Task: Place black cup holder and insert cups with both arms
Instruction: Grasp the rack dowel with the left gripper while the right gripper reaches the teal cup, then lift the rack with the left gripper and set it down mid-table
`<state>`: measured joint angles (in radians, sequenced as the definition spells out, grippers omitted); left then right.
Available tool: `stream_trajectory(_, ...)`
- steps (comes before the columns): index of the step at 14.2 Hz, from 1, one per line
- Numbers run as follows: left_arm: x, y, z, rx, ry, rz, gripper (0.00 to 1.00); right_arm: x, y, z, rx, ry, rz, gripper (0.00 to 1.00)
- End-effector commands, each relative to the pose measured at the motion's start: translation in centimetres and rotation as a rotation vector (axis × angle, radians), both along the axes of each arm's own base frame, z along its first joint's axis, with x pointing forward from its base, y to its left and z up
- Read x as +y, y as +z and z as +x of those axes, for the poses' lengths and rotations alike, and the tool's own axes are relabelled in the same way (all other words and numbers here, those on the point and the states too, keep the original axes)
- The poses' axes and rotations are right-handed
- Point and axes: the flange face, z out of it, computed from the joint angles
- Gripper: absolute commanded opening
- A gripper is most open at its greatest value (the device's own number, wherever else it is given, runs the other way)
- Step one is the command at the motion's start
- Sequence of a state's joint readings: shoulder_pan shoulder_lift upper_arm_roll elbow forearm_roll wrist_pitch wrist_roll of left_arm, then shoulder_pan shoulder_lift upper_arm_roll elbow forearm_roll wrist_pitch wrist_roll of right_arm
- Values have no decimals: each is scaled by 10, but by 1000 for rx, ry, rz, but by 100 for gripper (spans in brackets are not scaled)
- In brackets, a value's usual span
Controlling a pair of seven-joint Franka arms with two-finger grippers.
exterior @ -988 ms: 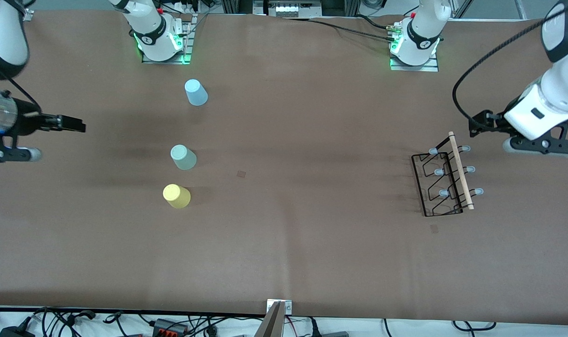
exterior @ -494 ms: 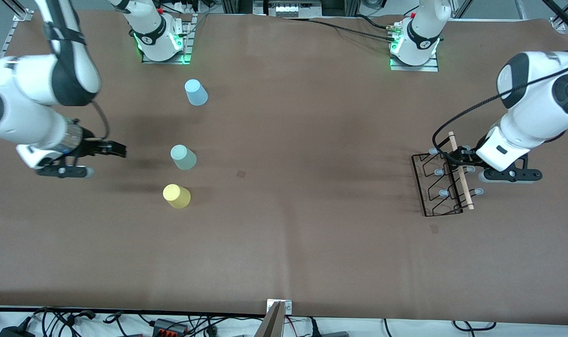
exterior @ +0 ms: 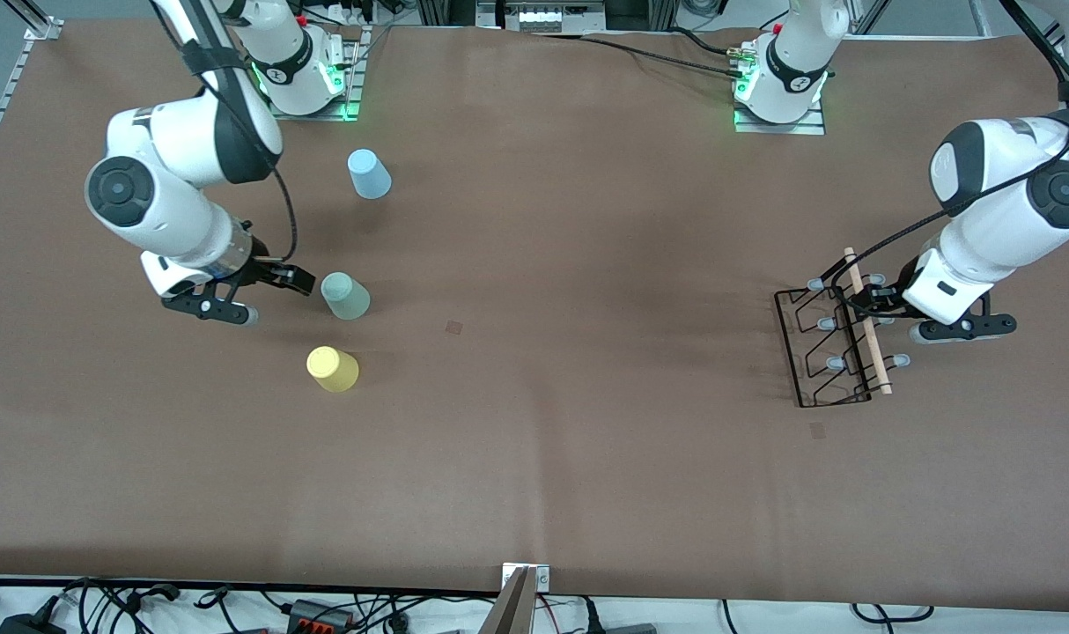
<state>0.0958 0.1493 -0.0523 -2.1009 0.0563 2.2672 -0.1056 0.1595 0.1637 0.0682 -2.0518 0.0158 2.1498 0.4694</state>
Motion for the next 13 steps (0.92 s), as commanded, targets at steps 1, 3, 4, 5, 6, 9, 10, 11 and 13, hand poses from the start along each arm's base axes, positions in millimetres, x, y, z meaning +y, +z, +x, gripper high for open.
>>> stream_trajectory(1, -5, -12, 1, 8, 18, -12, 71, 13, -7, -6, -15, -59, 7, 100)
stream_trajectory(3, -6, -11, 2, 5, 17, -12, 60, 33, -22, -11, 11, -102, -5, 100)
stream_trajectory(4, -7, -11, 6, -10, 14, -14, 58, 45, -30, -12, 13, -154, -9, 100)
stream_trajectory(5, -10, -10, 11, -47, 5, -14, 58, 55, -34, -16, 4, -173, -9, 100)
stream_trajectory(6, -11, -13, 14, -63, -4, -15, 58, 69, -41, -24, 14, -176, -15, 100)
stream_trajectory(9, -8, -20, 14, -61, -2, -16, 57, 72, -71, -43, 4, -145, -22, 100)
stream_trajectory(10, -9, -21, 14, -59, -3, -17, 54, 67, -80, -46, -21, -100, -11, 100)
stream_trajectory(11, -10, -21, 14, -60, -15, -16, 40, 47, -87, -44, -35, -21, 0, 100)
stream_trajectory(13, -7, -23, 14, -54, -62, -15, 13, 26, -80, -42, -42, 148, 10, 100)
